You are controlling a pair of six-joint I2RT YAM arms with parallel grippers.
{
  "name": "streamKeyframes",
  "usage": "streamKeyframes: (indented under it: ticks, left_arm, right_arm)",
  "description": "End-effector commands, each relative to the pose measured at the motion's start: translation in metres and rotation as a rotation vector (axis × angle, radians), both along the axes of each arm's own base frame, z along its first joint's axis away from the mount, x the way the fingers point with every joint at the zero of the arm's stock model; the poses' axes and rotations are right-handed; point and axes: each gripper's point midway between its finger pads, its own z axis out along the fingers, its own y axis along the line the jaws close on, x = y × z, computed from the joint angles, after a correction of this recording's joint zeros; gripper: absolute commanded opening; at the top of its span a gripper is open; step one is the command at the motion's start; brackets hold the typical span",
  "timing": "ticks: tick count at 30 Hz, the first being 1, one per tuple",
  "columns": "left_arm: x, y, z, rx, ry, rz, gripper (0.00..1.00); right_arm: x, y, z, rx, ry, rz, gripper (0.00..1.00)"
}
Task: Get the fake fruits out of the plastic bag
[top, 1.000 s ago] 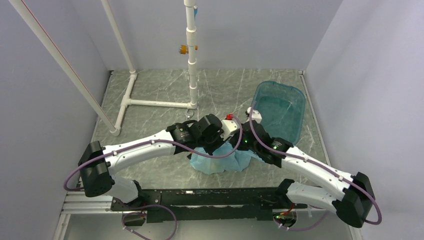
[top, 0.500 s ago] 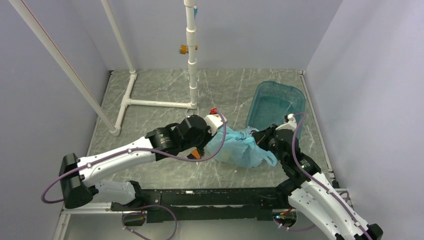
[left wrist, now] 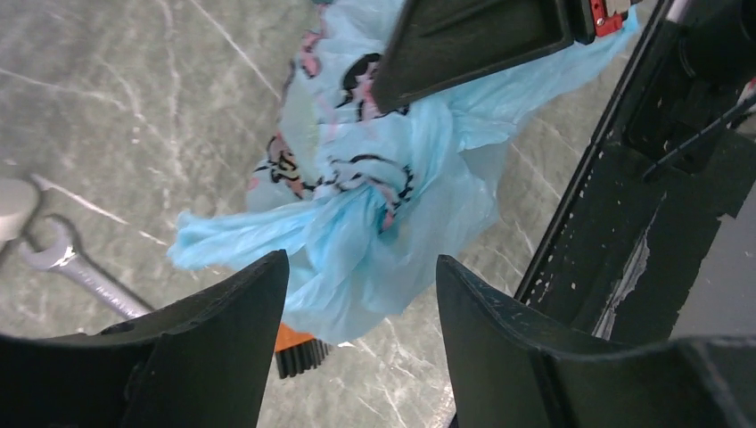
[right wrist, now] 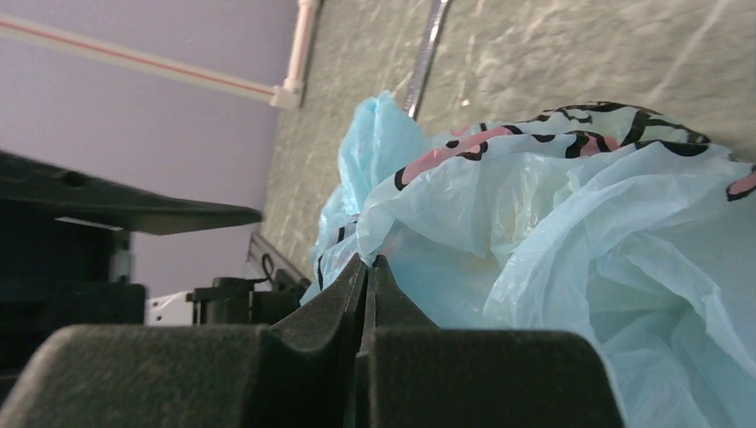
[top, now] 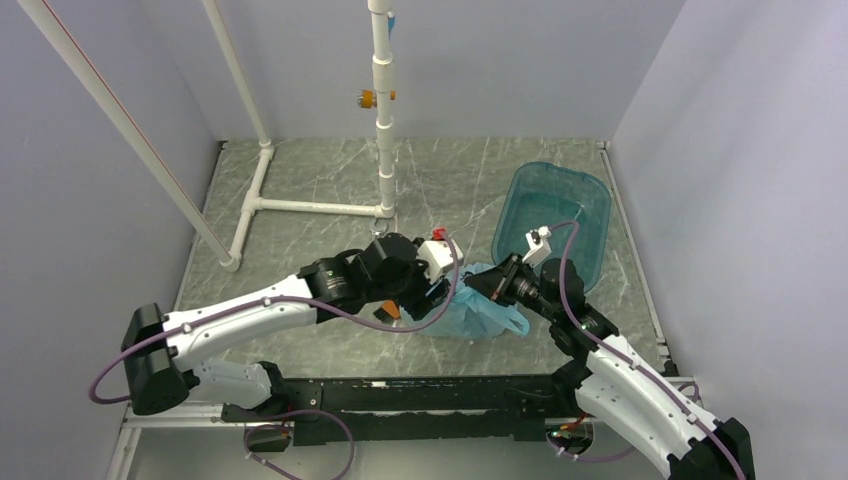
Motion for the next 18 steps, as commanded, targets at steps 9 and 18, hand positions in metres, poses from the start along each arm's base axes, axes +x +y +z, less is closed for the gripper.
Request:
streamKeyframes:
  ticks: [9,18]
  left_arm:
    - [0.011,-0.014,-0.017,0.118,0.028,-0.008,0.48]
    - [0.021,0.0,-0.006,0.116,-0.052,0.03,0.63]
  right_arm:
    - [-0.009,0.02,0.035,0.154,-0.113,0.119,0.0]
    - [-0.01,0.019,0.036,0.127,-0.123,0.128,0.0]
